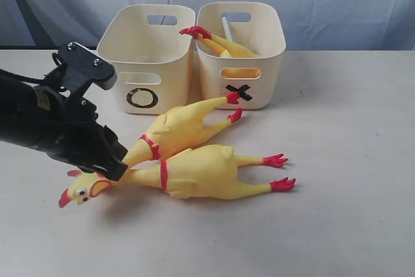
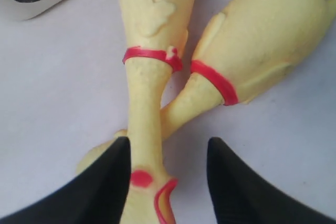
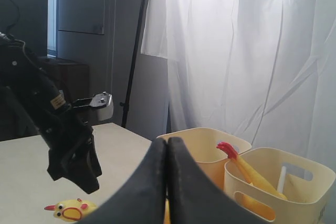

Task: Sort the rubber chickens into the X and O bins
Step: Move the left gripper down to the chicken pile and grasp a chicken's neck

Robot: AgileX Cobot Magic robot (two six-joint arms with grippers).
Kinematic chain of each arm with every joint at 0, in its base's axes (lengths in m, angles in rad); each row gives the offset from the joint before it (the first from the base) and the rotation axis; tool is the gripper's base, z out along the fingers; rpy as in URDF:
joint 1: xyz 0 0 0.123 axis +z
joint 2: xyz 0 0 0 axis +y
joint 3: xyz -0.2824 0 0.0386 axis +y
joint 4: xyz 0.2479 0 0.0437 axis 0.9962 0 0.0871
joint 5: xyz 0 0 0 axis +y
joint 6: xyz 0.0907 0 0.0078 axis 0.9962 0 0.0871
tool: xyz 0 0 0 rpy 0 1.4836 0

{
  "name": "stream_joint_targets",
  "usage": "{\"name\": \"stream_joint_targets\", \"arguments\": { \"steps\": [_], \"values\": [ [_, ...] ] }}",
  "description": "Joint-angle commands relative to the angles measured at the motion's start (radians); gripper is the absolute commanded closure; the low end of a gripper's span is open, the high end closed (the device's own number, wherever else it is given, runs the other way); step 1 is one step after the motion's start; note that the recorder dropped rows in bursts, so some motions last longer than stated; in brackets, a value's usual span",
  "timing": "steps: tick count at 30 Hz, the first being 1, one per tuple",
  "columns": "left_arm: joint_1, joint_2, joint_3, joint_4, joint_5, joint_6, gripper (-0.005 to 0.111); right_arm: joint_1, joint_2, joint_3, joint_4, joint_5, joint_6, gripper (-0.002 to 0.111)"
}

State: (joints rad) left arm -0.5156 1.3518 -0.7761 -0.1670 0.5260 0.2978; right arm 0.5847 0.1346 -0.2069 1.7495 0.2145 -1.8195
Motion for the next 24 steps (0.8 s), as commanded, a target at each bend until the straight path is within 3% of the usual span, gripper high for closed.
{"name": "stream_joint_targets", "arguments": {
  "steps": [1, 11, 24],
  "values": [
    [-0.006, 0.059, -0.013, 0.009, 0.011, 0.032, 0.052, -0.005, -0.004, 0.004, -0.005, 0.007, -0.001, 0.109],
    [-0.006, 0.179, -0.115, 0.038, 0.06, 0.055, 0.049, -0.005, -0.004, 0.004, -0.005, 0.007, -0.001, 0.109],
    [0.008, 0.302, -0.153, 0.098, 0.09, 0.057, 0.049, -0.005, -0.004, 0.004, -0.005, 0.007, -0.001, 0.109]
  ]
}}
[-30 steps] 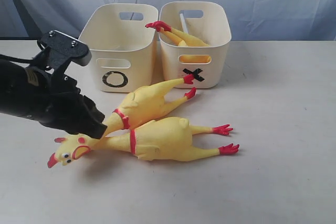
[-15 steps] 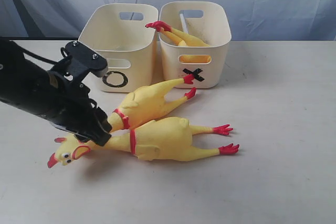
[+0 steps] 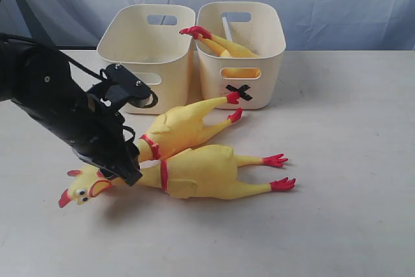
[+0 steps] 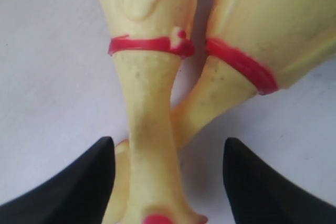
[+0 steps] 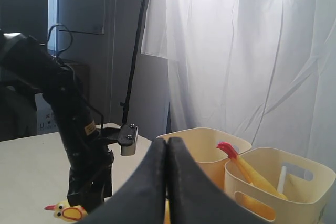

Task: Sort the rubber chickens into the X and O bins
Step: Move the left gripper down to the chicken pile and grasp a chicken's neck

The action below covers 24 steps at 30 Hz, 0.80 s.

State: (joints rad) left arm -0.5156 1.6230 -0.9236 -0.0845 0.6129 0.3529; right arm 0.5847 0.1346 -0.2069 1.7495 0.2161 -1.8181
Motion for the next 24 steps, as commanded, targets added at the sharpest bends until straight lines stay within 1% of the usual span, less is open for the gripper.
{"name": "stream_joint_targets", "arguments": {
  "steps": [1, 16, 18, 24],
  "values": [
    [0.013, 0.032, -0.006, 0.016, 0.003, 0.002, 0.049, -0.005, -0.004, 0.004, -0.005, 0.005, -0.003, 0.109],
    [0.017, 0.085, -0.006, 0.027, -0.002, 0.002, 0.05, -0.005, -0.004, 0.004, -0.005, 0.007, -0.003, 0.109],
    [0.017, 0.088, -0.006, 0.027, -0.002, 0.002, 0.053, -0.005, -0.004, 0.004, -0.005, 0.007, -0.003, 0.109],
    [0.017, 0.088, -0.006, 0.039, -0.002, 0.002, 0.07, -0.005, -0.004, 0.004, -0.005, 0.007, -0.003, 0.109]
  ]
}}
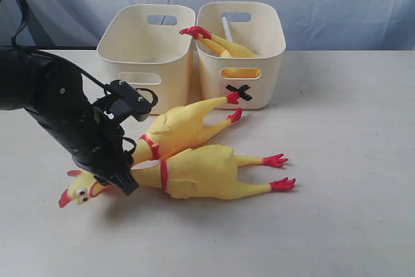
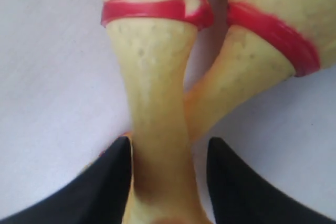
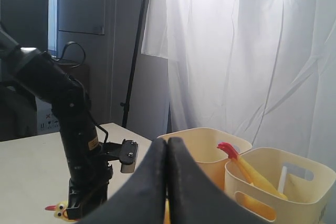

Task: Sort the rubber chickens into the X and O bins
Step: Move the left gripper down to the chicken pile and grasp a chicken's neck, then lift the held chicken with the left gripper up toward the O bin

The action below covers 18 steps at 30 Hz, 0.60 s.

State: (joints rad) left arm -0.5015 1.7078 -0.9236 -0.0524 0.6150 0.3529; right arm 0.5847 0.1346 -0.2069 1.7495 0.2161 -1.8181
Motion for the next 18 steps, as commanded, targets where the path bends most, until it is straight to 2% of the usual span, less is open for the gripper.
{"name": "stream_joint_targets", "arguments": {
  "steps": [1, 9, 18],
  "values": [
    [0.003, 0.003, -0.006, 0.009, -0.004, 0.002, 0.074, -0.005, -0.004, 0.004, -0.005, 0.007, -0.003, 0.109],
    [0.003, 0.003, -0.006, 0.022, -0.004, 0.002, 0.096, -0.005, -0.004, 0.004, -0.005, 0.007, -0.003, 0.109],
    [0.003, -0.03, -0.006, 0.03, -0.004, 0.002, 0.097, -0.005, -0.004, 0.004, -0.005, 0.009, -0.003, 0.109]
  ]
}}
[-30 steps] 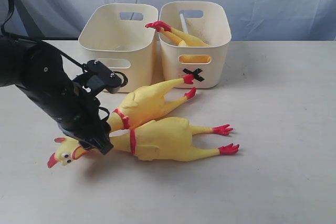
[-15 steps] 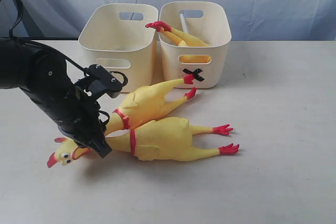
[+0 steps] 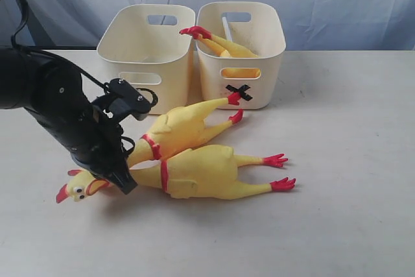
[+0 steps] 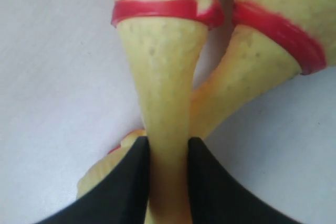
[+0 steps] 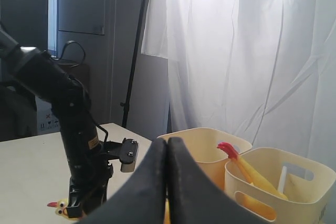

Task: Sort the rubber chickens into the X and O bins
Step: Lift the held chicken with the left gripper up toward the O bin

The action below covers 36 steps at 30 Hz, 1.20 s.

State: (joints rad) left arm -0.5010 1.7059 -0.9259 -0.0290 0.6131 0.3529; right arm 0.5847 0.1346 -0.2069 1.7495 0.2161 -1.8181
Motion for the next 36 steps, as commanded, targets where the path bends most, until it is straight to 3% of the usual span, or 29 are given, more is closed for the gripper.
{"name": "stream_joint_targets", "arguments": {
  "steps": [1, 15, 28, 36],
  "values": [
    [0.003, -0.041, -0.003, 0.007, -0.003, 0.002, 0.097, -0.005, -0.004, 0.004, -0.005, 0.011, -0.003, 0.109],
    [0.003, -0.184, -0.003, 0.008, 0.02, 0.002, 0.097, -0.005, -0.004, 0.004, -0.005, 0.013, -0.001, 0.109],
    [0.001, -0.401, -0.006, -0.002, 0.176, -0.012, 0.097, -0.005, -0.004, 0.004, -0.005, 0.013, -0.002, 0.109],
    [0.001, -0.484, -0.14, 0.186, 0.291, -0.255, 0.097, -0.005, -0.004, 0.004, -0.005, 0.013, -0.002, 0.109]
  ]
}}
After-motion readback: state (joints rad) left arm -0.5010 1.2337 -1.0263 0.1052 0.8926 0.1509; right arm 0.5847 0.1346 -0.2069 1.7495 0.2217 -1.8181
